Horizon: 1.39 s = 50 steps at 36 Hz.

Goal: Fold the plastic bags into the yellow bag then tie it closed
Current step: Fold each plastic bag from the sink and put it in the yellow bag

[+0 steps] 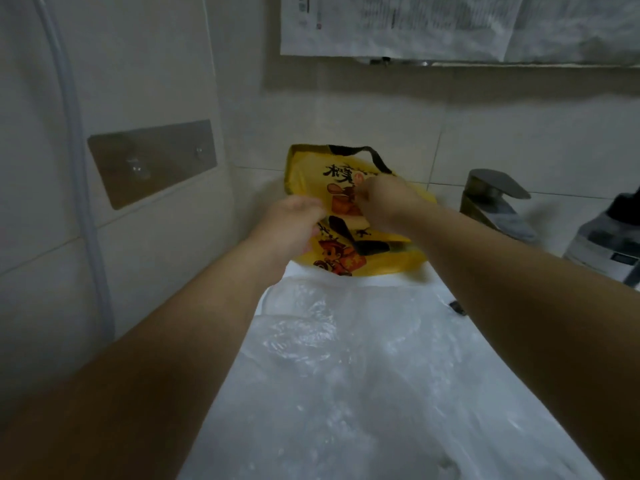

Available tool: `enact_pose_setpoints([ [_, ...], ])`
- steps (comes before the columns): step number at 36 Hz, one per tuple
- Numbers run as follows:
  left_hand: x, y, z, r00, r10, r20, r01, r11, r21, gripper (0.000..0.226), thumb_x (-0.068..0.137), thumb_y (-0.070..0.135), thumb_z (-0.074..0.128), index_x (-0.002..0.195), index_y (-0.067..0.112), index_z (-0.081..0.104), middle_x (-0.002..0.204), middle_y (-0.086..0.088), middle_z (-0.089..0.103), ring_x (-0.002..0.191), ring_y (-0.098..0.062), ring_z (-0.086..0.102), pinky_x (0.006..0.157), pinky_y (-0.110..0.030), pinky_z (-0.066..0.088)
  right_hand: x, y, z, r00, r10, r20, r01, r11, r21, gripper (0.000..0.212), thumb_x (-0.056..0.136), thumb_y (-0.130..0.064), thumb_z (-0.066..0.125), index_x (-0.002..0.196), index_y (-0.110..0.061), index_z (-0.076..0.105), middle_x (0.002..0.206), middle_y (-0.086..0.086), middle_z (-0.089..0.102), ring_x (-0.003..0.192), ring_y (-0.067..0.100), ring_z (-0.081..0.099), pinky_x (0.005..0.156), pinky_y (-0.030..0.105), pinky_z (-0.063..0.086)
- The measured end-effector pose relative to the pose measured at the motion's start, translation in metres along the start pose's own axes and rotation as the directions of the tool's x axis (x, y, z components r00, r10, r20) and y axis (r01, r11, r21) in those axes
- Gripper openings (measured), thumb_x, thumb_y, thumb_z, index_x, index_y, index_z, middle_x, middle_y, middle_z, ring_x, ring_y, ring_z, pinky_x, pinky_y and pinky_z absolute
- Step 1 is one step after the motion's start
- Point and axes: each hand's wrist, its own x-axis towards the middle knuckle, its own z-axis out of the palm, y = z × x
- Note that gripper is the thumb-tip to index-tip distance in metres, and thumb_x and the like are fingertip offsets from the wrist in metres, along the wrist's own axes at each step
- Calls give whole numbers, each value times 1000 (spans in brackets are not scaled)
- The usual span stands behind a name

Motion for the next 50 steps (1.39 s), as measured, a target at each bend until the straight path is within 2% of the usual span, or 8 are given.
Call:
enact_pose_setpoints([
  [11,-56,20,7,996,80,-43,-82,995,-59,14,99,17,52,111,19,57,100,3,57,104,-14,53,91,-32,46,-99,-1,-3,966,-58,-253,90,989,120,24,94,-21,51,103,-9,71,100,9,70,88,25,61,68,30,46],
  [21,-146,-23,55,982,-22,187,-8,987,161,20,98,22,52,116,20,60,117,0,60,106,-17,58,86,-32,49,-201,38,24,987,160,34,-164,958,235,34,93,-31,57,121,-13,63,113,5,65,73,15,59,63,26,53],
  [27,-166,-50,70,991,-50,128,31,989,143,18,96,22,55,113,21,62,110,1,60,111,-19,57,101,-40,47,-237,48,55,897,243,369,-350,901,256,85,83,-41,71,150,-19,24,146,6,42,114,24,53,78,27,52],
  [32,-162,-57,66,994,39,97,-57,981,186,17,97,24,54,112,24,62,112,5,60,109,-15,56,96,-33,48,-230,47,63,962,209,176,-252,927,278,23,93,-23,61,112,-10,65,90,2,63,74,15,56,62,21,42],
  [40,-161,-58,73,970,106,218,-160,955,249,55,91,15,56,143,29,43,140,7,48,118,-14,53,88,-25,43,-228,55,28,913,367,180,-235,111,966,19,98,-4,41,90,-4,58,90,14,61,75,25,55,71,37,49],
  [44,-157,-49,85,960,186,210,-232,947,221,55,87,22,68,137,33,48,120,13,50,93,-4,55,66,-10,42,-235,63,21,886,424,188,-231,53,971,18,98,-8,44,94,-4,61,88,12,65,78,24,64,75,36,54],
  [47,-151,-44,100,951,237,197,-272,946,174,22,87,31,69,99,13,68,81,1,56,74,-12,51,62,-22,39,-237,66,17,891,400,216,-207,-66,976,32,98,-20,49,122,-1,57,106,16,66,83,25,67,67,35,55],
  [50,-146,-47,110,960,245,134,-268,943,198,37,85,39,70,102,6,68,86,-4,63,77,-18,57,68,-30,46,-236,71,13,918,346,193,-170,-97,981,32,96,-33,49,115,-9,56,99,14,69,80,25,69,67,33,58],
])
